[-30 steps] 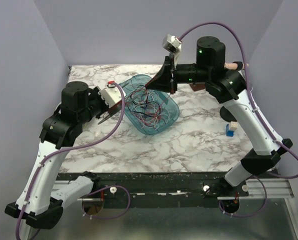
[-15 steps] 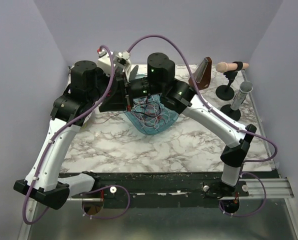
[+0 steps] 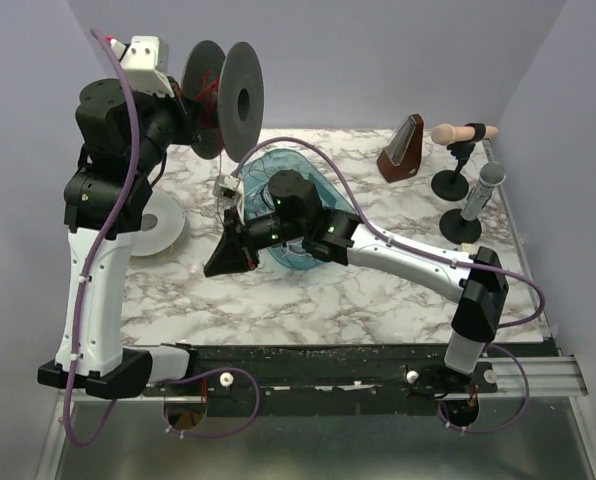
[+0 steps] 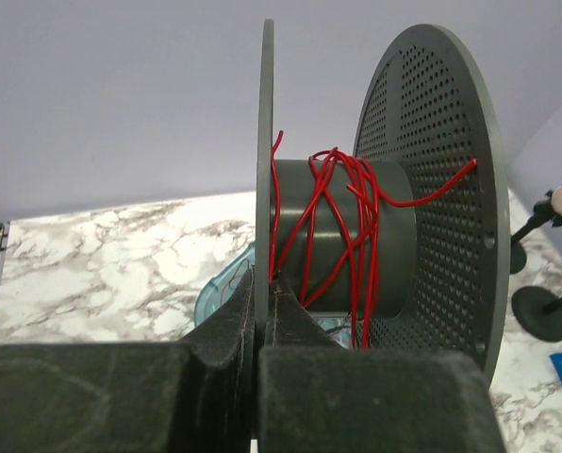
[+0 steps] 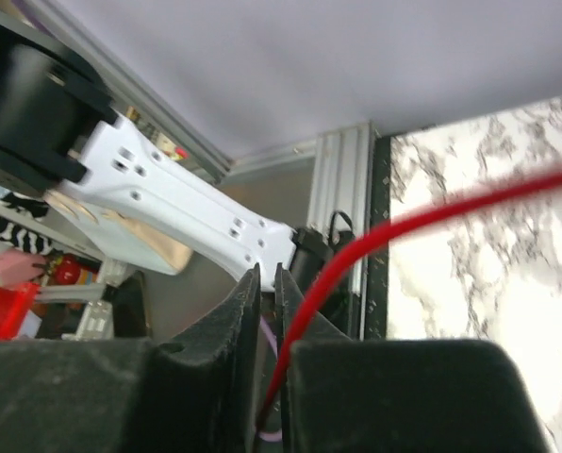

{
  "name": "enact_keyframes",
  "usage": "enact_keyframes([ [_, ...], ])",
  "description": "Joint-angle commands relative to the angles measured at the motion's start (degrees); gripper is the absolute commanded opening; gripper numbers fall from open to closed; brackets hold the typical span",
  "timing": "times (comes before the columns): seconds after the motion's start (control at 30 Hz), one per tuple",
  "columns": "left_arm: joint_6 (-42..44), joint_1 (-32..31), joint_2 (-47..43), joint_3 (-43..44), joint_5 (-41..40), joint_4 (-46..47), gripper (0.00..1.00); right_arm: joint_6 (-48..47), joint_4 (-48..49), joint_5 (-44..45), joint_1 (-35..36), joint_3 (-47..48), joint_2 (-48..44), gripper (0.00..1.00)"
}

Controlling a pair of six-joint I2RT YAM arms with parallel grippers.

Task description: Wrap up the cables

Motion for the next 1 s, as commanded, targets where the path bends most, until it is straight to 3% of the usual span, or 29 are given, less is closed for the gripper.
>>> enact_keyframes([
  [0.0,-4.05,1.68,-0.59,6.68,4.03,5.69,0.00,1.61,9.66,1.90,0.12,-7.46,-3.88,0.23],
  [0.17,-3.52,2.03,-1.11,10.64,5.17,5.51,0.00,11.36,27.33,-0.22,-2.51,-22.22,-5.90,0.26],
  [0.4,-2.82,2.03,-2.43,12.06,8.07,5.60,0.00,9.88,31.75,1.72,-5.24,-30.32,-7.75,0.22],
  [0.5,-2.56,2.03,-2.96,12.14,9.39,5.86,0.00,10.93,36.57,1.36,-6.64,-33.74,-8.36,0.06],
  [0.67,-2.55,2.12,-3.84,12.23,13.25,6.74,0.00,13.65,38.78,-0.22,-10.68,-37.53,-9.33,0.01],
  [0.83,-0.46,2.29,-7.17,9.52,27.02,9.11,0.00,19.10,39.93,1.97,-23.84,-47.88,-14.24,0.01],
  [0.97,4.28,2.29,-10.77,4.78,42.13,6.85,0.00,14.65,32.04,2.07,-34.49,-50.46,-21.36,0.01],
])
